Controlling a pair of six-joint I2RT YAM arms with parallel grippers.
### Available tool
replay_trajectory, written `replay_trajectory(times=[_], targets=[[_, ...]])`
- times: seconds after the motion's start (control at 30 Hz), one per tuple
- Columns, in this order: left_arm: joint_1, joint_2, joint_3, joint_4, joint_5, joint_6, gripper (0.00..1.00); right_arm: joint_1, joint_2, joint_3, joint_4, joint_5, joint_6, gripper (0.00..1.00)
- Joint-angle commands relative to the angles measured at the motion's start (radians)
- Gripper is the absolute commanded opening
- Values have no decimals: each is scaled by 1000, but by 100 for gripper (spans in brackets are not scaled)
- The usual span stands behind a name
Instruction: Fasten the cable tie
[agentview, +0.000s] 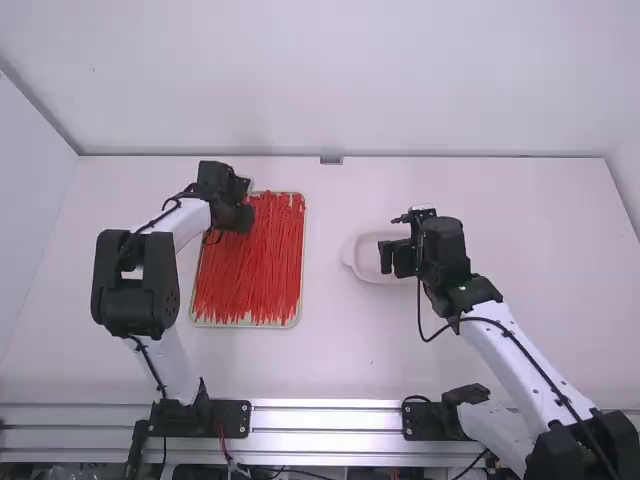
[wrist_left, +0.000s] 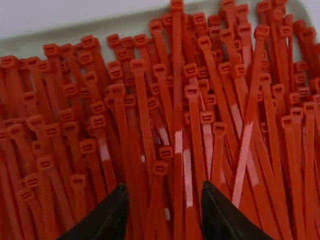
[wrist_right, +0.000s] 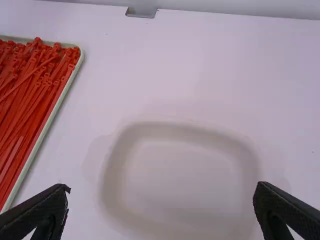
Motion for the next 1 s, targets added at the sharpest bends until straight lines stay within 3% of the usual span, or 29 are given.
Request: replay_trajectory(times=[0.0, 0.97], targets=[[-1, 13, -4, -14, 16, 33, 41, -4, 9, 31, -1, 2, -1, 99], [-2, 40, -4, -51, -14, -54, 41, -3, 9, 30, -1, -1, -1, 99]])
